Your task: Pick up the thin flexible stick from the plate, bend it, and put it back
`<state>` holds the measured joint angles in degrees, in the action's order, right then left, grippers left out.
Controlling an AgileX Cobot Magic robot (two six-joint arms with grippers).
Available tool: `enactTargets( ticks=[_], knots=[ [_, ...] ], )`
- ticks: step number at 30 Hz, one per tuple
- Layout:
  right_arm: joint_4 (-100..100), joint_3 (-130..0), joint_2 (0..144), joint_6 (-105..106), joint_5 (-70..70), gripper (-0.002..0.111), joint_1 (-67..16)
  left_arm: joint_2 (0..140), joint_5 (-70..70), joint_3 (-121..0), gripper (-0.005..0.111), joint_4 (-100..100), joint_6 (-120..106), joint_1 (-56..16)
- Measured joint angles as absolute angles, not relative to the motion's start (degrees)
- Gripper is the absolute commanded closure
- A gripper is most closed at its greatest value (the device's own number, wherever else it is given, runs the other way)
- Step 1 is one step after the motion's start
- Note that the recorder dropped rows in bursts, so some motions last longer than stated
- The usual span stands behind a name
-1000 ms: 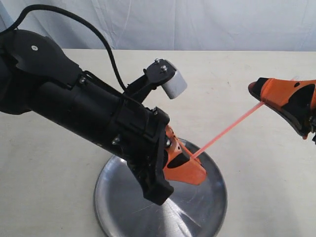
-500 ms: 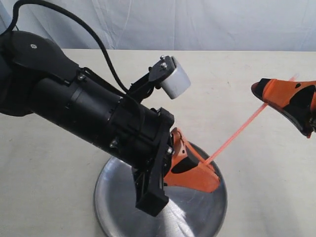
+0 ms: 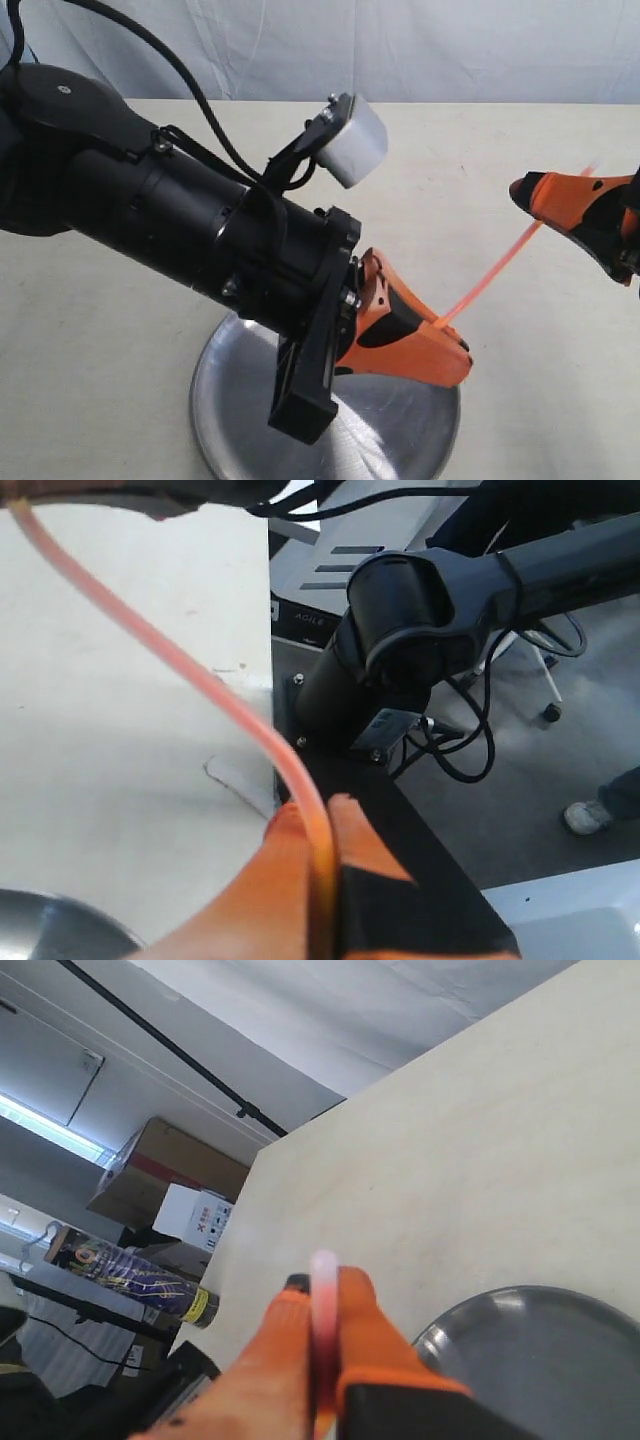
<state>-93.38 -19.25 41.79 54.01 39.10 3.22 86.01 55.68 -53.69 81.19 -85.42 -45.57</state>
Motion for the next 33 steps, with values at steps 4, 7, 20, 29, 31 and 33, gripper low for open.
enactTargets(
  ticks=[4,7,20,29,31,33],
  knots=[
    [-93.3,-19.2,43.5,54.6,40.3,0.109,3.2,86.0,56.1,-53.7,0.107,84.2,-87.9,-45.8],
    [-93.2,-19.2,44.8,55.4,40.8,0.109,3.2,86.0,56.1,-53.7,0.107,85.2,-88.4,-45.8],
    [-93.3,-19.2,46.8,58.8,42.7,0.109,3.4,85.9,53.4,-53.7,0.107,93.5,-94.0,-45.8],
    [-92.2,-19.2,46.8,59.8,43.3,0.109,3.4,85.8,49.7,-53.7,0.107,97.1,-95.8,-45.8],
    [-92.0,-19.2,46.8,60.0,43.8,0.109,3.4,85.8,49.5,-53.7,0.107,97.5,-96.2,-45.8],
    [-91.7,-19.2,46.8,60.1,44.1,0.109,3.4,85.7,48.6,-53.7,0.107,97.6,-96.4,-45.8]
  ],
)
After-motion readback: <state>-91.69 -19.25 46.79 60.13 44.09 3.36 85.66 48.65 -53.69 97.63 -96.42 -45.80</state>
